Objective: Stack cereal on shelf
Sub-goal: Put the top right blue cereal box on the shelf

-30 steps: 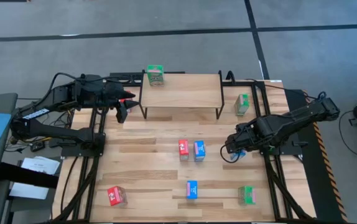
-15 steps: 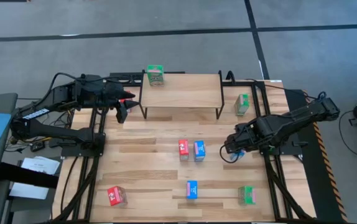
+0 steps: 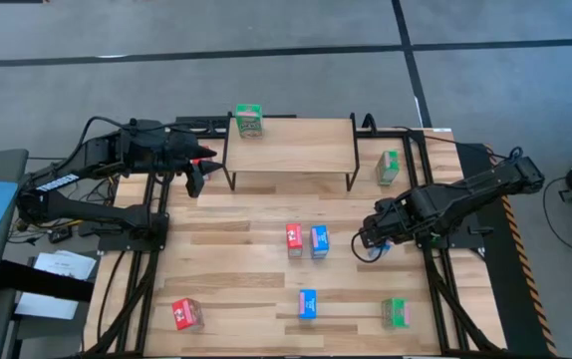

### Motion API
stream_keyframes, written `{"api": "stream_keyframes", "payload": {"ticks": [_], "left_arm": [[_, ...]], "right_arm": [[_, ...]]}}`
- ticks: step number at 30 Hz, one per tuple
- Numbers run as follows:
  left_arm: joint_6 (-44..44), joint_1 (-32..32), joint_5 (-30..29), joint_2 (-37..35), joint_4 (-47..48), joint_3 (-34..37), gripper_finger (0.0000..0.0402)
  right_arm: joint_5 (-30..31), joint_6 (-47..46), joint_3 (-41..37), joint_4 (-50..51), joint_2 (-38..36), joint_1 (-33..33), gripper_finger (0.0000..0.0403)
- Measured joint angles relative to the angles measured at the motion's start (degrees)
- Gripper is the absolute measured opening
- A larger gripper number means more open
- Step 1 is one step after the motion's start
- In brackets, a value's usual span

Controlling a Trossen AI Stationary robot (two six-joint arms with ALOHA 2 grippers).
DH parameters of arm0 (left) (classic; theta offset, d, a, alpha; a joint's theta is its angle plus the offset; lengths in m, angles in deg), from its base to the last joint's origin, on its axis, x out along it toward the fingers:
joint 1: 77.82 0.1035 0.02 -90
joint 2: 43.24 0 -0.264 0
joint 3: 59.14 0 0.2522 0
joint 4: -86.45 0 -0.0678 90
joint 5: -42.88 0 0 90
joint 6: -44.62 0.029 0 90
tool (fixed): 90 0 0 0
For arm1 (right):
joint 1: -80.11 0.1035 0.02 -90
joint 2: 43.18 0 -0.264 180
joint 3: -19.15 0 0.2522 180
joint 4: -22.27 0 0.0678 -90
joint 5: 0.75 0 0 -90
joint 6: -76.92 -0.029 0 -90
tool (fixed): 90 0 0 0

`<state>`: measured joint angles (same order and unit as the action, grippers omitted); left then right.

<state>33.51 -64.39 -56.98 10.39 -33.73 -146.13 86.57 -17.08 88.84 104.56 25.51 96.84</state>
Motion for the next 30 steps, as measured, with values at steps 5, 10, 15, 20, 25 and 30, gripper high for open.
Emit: {"api": "stream_keyframes", "payload": {"ticks": [5,10,15,20,25,30], "left_arm": [[0.00,0.00,0.01,0.00,0.00,0.00,0.0176],[1.03,0.00,0.00,0.00,-0.02,0.00,0.0176],[1.03,0.00,0.00,0.00,-0.02,0.00,0.0176],[1.03,0.00,0.00,0.00,-0.02,0.00,0.0176],[1.03,0.00,0.00,0.00,-0.04,0.00,0.0176],[1.03,0.00,0.01,0.00,-0.04,0.00,0.0176]], "right_arm": [[0.08,-1.78,0.00,0.78,0.00,0.00,0.0240],[0.74,-3.02,0.00,0.87,0.00,0.00,0.0240],[0.98,-3.46,0.00,0.84,0.00,0.00,0.0240],[1.01,-3.52,0.00,0.86,0.00,0.00,0.0232],[1.03,-3.52,0.07,0.95,0.97,0.00,0.0204],[-0.49,-1.77,0.34,1.45,3.37,-0.37,0.0183]]}}
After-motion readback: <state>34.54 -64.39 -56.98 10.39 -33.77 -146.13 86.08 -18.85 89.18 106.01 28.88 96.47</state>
